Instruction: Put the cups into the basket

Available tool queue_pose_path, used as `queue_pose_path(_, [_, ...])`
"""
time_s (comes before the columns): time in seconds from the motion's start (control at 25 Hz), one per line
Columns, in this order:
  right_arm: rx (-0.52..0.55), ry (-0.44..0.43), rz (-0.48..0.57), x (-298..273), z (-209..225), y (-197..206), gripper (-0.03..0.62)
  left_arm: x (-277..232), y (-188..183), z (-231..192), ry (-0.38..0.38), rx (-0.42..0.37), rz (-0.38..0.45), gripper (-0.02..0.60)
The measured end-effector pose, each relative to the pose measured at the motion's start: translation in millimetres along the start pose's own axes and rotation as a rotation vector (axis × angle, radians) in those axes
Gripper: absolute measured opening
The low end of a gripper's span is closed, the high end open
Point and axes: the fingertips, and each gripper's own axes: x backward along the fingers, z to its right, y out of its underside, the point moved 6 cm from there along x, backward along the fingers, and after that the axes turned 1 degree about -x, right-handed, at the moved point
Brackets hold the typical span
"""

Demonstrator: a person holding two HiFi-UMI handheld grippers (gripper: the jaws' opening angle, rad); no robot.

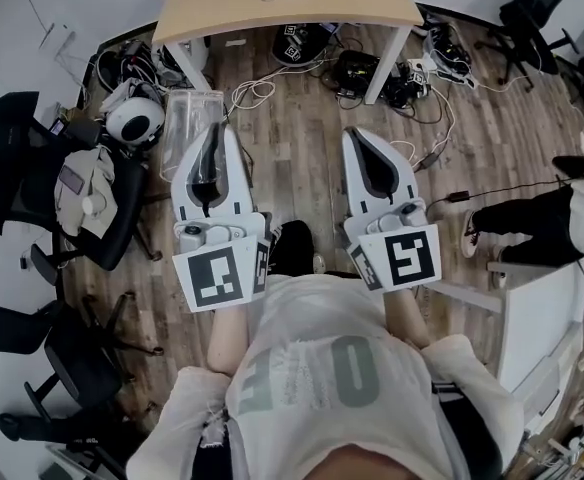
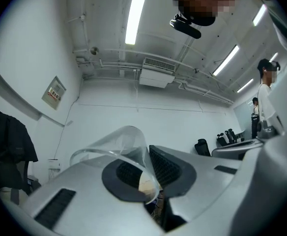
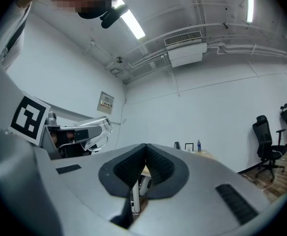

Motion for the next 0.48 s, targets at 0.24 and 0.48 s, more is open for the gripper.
queue_pose_path(0.24, [0.046, -0.001, -0.012, -42, 9, 16, -0.003, -41, 22, -20, -0.002, -0.003, 0.022, 0.035])
queue_pose_path(0.48, [0.12, 0.007, -0.026, -108, 26, 24, -0.002, -116, 40, -45, 0.024, 0.012, 0.054, 0.035])
